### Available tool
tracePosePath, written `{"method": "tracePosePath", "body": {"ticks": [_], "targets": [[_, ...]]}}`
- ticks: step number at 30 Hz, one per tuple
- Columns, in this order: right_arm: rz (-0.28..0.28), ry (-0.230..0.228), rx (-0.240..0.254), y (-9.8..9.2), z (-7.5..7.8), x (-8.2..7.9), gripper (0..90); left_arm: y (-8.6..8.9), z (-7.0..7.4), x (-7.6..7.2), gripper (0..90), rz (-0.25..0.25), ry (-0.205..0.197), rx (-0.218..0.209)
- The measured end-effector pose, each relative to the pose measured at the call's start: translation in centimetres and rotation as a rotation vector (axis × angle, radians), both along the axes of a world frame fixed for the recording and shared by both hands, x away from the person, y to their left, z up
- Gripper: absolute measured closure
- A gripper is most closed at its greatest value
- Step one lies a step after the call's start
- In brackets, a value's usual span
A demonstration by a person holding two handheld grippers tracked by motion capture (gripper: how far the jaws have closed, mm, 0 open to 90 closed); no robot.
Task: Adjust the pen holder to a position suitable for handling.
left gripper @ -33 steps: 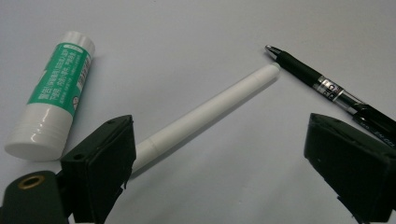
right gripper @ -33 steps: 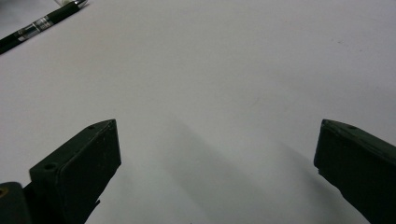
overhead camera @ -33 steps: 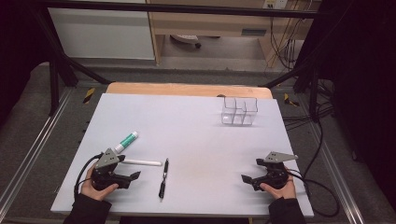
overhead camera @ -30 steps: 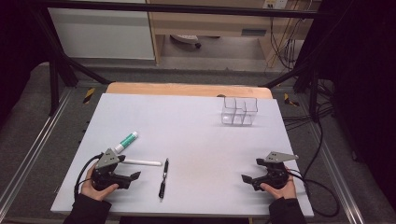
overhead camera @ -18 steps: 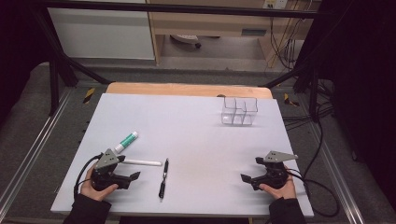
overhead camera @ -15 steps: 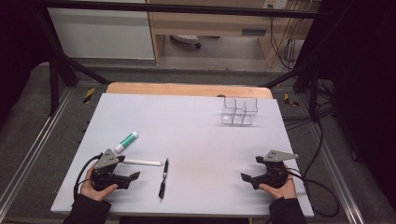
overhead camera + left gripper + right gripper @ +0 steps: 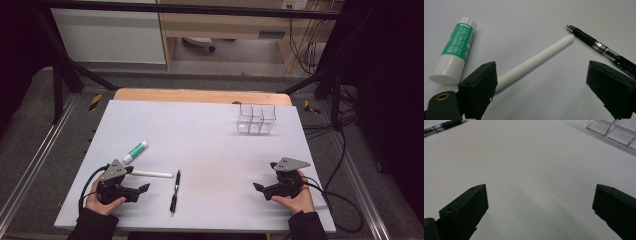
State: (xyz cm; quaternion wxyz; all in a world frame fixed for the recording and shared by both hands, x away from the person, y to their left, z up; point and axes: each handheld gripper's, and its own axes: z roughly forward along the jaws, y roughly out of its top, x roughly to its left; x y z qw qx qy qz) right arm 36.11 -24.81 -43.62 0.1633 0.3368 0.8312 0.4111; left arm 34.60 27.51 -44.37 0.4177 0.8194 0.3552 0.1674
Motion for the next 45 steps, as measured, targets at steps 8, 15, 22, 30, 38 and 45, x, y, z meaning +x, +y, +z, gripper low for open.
{"method": "tracePosePath", "body": {"ticks": [8,15,22,30,38,45], "targets": [[0.02,-0.041,-0.092,1.2,0.8,0.6,1.2,0.0,0.0,0.0,9.8,0.005,-0.002,-0.001],[0.037,-0.09,-0.175,2.2,2.1,1.5,1.9,0.0,0.0,0.0,9.9,0.003,-0.002,0.0],[0.05,-0.133,-0.277,3.1,3.0,2.8,3.4,0.0,0.0,0.0,10.1,0.002,-0.002,0.001],[0.085,-0.169,-0.399,4.0,3.6,4.4,5.5,0.0,0.0,0.0,10.2,0.0,-0.004,0.003],[0.134,-0.232,-0.484,4.6,4.4,5.8,10.2,0.0,0.0,0.0,10.5,0.001,-0.003,0.004],[0.165,-0.268,-0.548,5.0,4.5,6.9,13.2,0.0,0.0,0.0,10.8,-0.002,-0.003,0.004]]}}
